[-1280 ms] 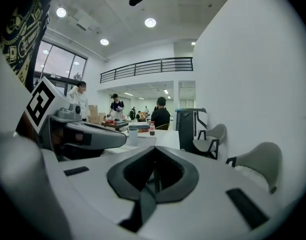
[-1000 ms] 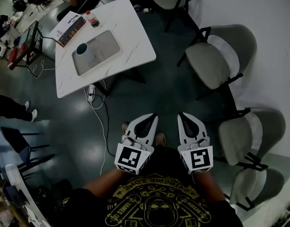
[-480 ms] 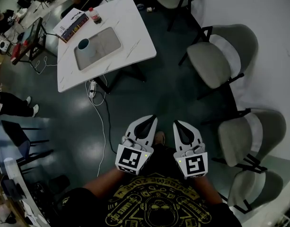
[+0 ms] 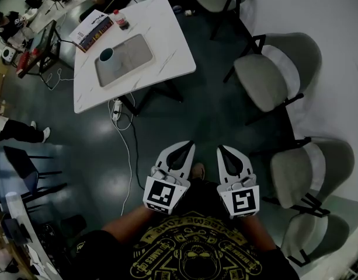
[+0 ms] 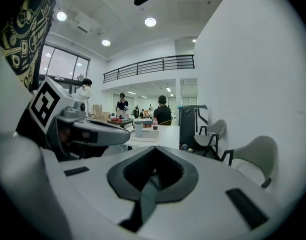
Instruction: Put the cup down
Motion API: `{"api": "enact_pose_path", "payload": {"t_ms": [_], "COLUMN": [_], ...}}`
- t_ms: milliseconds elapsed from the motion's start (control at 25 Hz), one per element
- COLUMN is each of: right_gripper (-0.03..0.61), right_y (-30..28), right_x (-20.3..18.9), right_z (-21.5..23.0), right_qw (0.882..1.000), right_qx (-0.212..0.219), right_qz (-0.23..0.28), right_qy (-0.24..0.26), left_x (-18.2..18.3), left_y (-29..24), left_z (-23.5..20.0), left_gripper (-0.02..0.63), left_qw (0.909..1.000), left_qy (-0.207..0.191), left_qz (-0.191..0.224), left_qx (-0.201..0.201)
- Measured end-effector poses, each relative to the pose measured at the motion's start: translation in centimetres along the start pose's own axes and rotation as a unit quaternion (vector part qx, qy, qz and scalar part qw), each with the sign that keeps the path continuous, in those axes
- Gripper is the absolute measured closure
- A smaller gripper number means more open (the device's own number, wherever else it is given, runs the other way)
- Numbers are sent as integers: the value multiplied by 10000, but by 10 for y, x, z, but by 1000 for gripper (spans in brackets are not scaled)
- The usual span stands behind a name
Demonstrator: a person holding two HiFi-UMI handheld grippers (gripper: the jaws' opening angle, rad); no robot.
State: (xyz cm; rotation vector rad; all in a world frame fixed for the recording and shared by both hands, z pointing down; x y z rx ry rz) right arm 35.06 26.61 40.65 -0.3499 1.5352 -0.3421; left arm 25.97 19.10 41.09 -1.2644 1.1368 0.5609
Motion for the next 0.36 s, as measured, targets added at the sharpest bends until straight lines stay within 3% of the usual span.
{"api": "enact_pose_path", "payload": {"t_ms": [360], "right_gripper": [575], "right_y": [-9], "right_x": [8], "right_z": [0], "right_qw": [10000], "right_qx": [25], "right_qz": [18], "right_qy": [34], "left_x": [5], "left_y": [0], "left_z": [-10], "left_gripper": [605], "left_qw": [10000], "left_qy": [33], "left_qz": [24], "left_qx": [30]}}
Point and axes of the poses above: the fingertips, and each gripper's own axes: y backward along the fingers, z to its right, x out of its top, the point moved 4 cm from there along y, backward along the fingers, and after that the axes turned 11 degrees about -z, right-handed, at the moved point
